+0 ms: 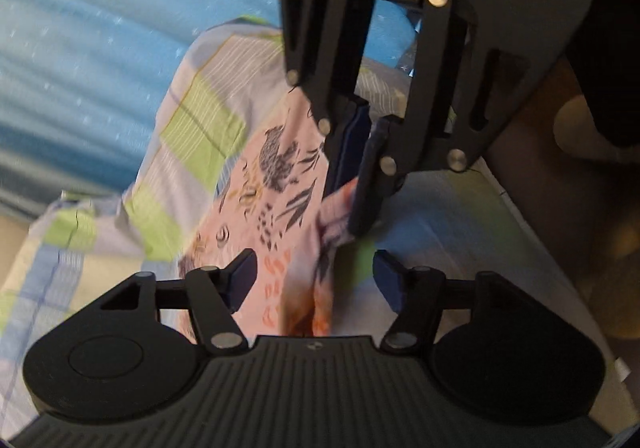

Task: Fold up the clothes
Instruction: 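Grasp the pants edge with the left gripper beside the right gripper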

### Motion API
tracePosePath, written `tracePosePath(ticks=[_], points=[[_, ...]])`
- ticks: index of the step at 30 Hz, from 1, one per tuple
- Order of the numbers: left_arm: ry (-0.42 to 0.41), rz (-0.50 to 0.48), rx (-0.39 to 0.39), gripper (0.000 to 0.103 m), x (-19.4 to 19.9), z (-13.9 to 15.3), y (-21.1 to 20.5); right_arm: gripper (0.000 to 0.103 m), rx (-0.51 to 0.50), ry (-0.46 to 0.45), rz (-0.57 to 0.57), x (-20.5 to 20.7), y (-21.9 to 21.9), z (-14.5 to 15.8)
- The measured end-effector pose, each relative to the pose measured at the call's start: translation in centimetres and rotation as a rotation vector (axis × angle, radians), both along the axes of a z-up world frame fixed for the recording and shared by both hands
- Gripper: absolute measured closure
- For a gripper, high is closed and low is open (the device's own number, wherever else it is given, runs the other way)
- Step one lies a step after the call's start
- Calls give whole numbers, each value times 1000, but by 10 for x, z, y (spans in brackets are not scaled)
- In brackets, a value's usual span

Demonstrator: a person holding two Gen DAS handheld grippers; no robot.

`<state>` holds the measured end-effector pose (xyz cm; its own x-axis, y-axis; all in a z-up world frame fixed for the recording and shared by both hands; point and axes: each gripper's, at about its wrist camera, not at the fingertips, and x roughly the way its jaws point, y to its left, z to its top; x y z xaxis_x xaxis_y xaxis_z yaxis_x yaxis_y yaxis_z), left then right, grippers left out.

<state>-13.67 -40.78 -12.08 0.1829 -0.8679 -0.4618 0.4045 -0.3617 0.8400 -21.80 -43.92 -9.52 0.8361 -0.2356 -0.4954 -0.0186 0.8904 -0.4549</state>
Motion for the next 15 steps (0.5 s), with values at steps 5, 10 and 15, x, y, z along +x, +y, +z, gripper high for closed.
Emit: tracePosePath(ticks=[5, 10, 15], points=[[-15, -32, 4, 77, -4, -6, -11, 75, 76, -12, -75, -18, -25, 13], [181, 87, 14, 97, 4, 13, -23, 55, 87, 36, -184, -30, -54, 9], [440, 220, -16, 98, 22, 44, -35, 36, -71, 79, -135, -27, -54, -10]])
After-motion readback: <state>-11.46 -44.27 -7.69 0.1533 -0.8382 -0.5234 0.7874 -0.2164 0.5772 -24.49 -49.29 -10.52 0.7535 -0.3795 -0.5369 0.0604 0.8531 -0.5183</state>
